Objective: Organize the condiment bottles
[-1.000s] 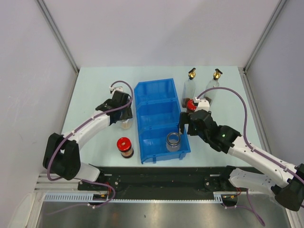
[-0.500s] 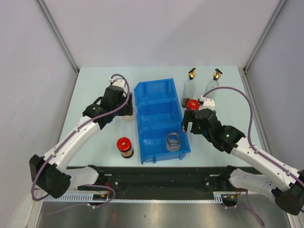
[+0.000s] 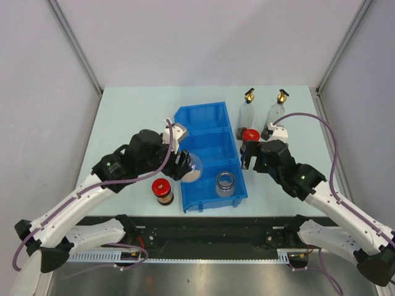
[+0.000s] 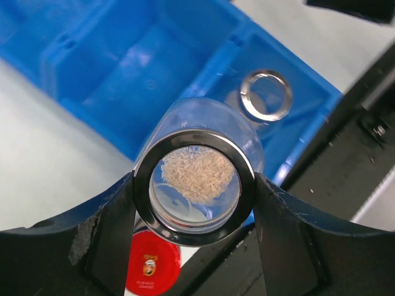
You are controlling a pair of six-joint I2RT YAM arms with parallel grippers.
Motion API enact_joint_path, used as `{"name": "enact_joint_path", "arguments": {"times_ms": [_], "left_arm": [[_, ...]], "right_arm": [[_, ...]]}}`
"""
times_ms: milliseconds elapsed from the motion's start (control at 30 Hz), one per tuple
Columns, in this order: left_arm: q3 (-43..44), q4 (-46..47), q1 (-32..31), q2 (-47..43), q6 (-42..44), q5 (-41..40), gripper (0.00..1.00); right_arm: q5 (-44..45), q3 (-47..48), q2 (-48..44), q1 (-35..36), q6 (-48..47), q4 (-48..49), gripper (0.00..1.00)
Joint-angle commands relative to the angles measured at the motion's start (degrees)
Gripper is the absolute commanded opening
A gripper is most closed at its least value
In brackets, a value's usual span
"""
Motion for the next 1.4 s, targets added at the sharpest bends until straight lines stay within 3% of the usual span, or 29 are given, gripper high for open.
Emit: {"name": "enact_joint_path", "arguments": {"times_ms": [0, 300, 600, 1367], "left_arm": [[-1.51, 4.68, -4.87, -1.17, 4.08, 5.63, 0.00], [-5.20, 8.46, -11.82, 3.84, 4.87, 2.29, 0.00], [-6.34, 11.27, -14.55, 10.61, 4.26, -1.05, 0.00], [-16.10, 23.49, -15.16, 16.94, 0.56, -5.01, 0.02]], "right_arm": [[-0.55, -0.03, -1.65, -1.04, 0.75, -1.17, 1.00], [-0.55, -0.03, -4.46, -2.54, 0.84, -3.20, 1.00], [-0.20, -0.47, -5.08, -3.15, 0.84, -4.08, 1.00], [-1.52, -2.14, -5.78, -4.56, 0.92, -4.17, 0.99]]}}
